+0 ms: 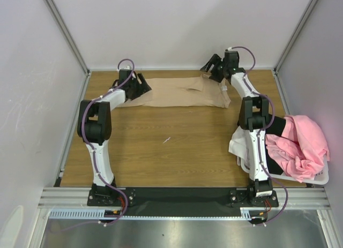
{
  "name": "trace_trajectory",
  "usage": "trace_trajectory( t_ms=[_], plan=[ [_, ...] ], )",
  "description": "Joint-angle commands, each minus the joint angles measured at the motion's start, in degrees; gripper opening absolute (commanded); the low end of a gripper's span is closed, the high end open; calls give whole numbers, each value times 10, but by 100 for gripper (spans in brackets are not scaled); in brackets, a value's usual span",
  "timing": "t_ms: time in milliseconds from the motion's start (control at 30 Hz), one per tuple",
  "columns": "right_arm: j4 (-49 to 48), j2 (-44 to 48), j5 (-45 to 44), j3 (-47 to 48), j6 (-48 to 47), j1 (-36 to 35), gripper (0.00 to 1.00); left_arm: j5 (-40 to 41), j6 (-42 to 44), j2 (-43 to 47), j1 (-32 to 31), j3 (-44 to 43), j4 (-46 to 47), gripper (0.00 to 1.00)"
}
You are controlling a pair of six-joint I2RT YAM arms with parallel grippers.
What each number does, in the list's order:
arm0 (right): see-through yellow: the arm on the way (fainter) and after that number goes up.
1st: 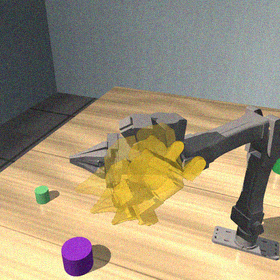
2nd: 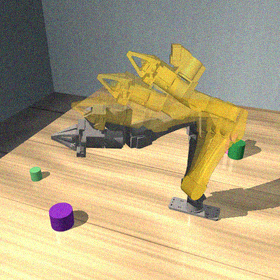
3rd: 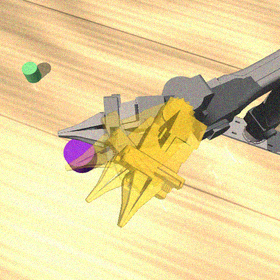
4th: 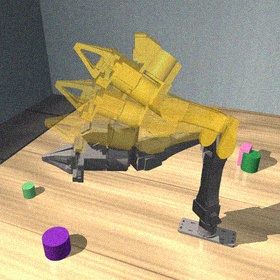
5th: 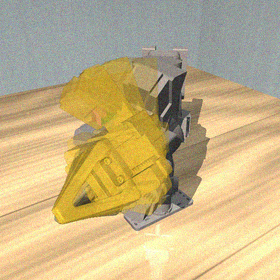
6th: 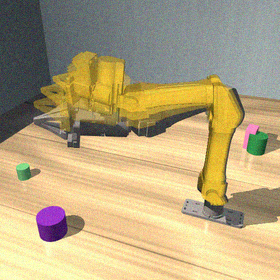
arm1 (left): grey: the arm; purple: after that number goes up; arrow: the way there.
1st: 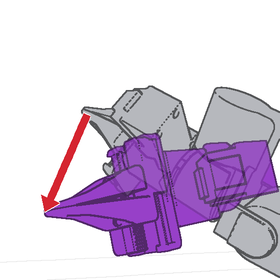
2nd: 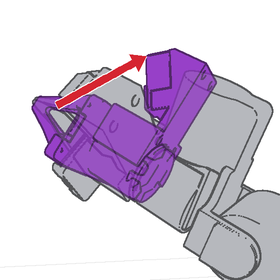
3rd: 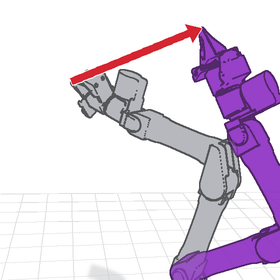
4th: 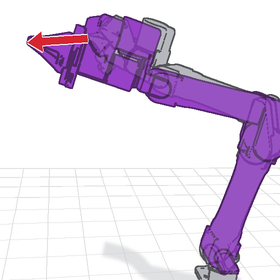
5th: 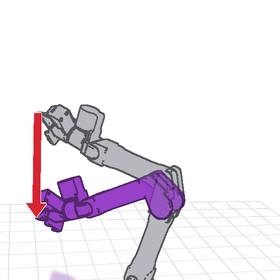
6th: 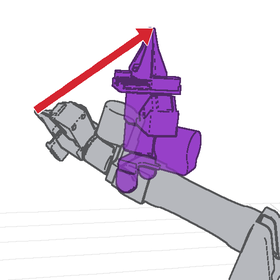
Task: Fold and stack the t-shirts
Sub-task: Fold the tshirt
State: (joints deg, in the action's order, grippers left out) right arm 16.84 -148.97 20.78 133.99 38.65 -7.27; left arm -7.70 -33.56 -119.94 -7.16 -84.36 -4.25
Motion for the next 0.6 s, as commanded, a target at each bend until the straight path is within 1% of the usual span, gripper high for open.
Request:
trace_trajectory(
  t_ms=[0,67,100,133,200,333,567],
  plan=[
    [45,84,-18,-20,-21,0,84,3,3,1,-6,-36,2,81],
    [30,106,-13,-68,-19,-4,88,2,3,3,-6,-34,2,81],
    [15,115,-12,-118,-17,-11,89,2,3,5,-6,-33,2,81],
    [8,132,-14,-137,-16,-15,93,1,5,9,-6,-29,1,81],
    [-3,142,-19,-175,-11,-28,94,1,9,12,-6,-20,1,81],
    [-35,151,-37,-211,4,-49,96,1,13,21,-6,-5,3,81],
    [-40,125,-74,-193,12,-57,96,-8,18,27,1,2,1,81]
  ],
)
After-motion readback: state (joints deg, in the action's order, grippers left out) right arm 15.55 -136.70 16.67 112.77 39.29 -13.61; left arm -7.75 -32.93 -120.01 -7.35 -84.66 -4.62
